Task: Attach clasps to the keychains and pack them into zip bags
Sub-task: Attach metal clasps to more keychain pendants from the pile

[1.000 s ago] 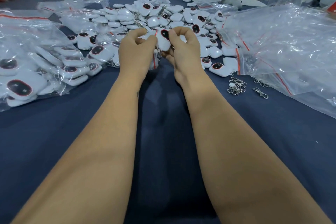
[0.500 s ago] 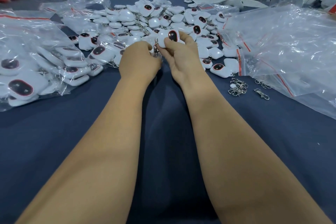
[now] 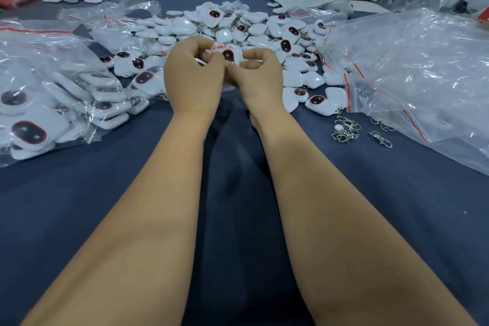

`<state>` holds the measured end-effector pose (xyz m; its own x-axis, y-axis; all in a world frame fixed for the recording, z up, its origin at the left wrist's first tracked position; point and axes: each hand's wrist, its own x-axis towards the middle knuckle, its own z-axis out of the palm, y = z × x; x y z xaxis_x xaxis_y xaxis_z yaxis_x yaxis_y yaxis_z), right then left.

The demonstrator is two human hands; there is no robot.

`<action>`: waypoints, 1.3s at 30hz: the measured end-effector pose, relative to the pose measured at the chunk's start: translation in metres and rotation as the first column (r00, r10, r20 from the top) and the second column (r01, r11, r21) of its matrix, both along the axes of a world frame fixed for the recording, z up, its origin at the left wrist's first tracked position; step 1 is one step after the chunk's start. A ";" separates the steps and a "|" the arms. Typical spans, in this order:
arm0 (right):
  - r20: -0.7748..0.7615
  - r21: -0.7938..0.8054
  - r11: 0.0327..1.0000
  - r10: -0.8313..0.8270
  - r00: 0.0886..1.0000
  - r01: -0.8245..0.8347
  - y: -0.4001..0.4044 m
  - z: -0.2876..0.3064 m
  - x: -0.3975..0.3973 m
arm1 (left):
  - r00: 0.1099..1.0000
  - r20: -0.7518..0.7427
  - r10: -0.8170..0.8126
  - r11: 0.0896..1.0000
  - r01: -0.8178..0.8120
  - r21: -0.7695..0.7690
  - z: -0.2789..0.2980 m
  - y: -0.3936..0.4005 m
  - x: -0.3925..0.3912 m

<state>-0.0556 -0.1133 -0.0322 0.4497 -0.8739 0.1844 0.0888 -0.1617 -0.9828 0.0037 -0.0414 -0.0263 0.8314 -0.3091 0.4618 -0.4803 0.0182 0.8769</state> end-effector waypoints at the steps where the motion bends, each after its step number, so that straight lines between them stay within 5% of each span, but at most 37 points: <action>1: 0.001 -0.002 1.000 -0.004 1.000 0.004 0.000 0.001 0.000 | 0.999 0.029 0.014 1.000 -0.014 -0.014 0.000 0.000 0.000; 6: -0.350 -0.366 0.899 0.106 0.931 -0.240 0.009 -0.005 0.003 | 0.987 0.158 0.009 1.000 -0.008 -0.005 -0.004 -0.002 -0.002; 11: -0.407 -0.571 0.813 -0.161 0.899 -0.113 0.007 0.002 -0.003 | 0.997 0.012 -0.081 0.986 0.079 0.146 -0.012 -0.006 0.001; 14: -0.517 -0.656 0.752 -0.513 0.685 0.068 -0.005 0.004 -0.009 | 0.993 0.084 -0.078 0.935 0.043 0.352 -0.016 -0.007 0.001; 19: -0.722 -0.574 0.818 -0.480 0.498 -0.044 0.000 -0.002 -0.014 | 0.964 0.263 0.024 0.812 -0.172 0.557 -0.021 -0.008 0.008; 26: -0.498 -0.551 0.831 -0.252 0.829 -0.079 -0.002 0.000 -0.009 | 0.976 0.219 -0.010 0.855 -0.105 0.507 -0.020 -0.006 0.010; 30: -0.393 -0.422 0.904 -0.242 0.887 0.060 -0.010 -0.003 -0.006 | 0.968 0.214 -0.131 0.856 0.002 0.516 -0.017 -0.005 0.006; 34: -0.200 -0.111 0.979 -0.192 0.961 0.172 -0.014 -0.003 -0.008 | 0.963 0.247 -0.108 0.800 -0.063 0.597 -0.019 -0.006 0.004; 39: -0.005 0.180 0.983 -0.043 0.999 0.043 -0.011 0.004 -0.010 | 0.961 0.276 -0.019 0.768 -0.163 0.619 -0.016 -0.006 0.004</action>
<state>-0.0657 -0.1247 -0.0281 0.4115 -0.9112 0.0223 0.0847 0.0139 -0.9963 0.0072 -0.0476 -0.0426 0.7456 -0.5490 0.3778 -0.6611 -0.5378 0.5231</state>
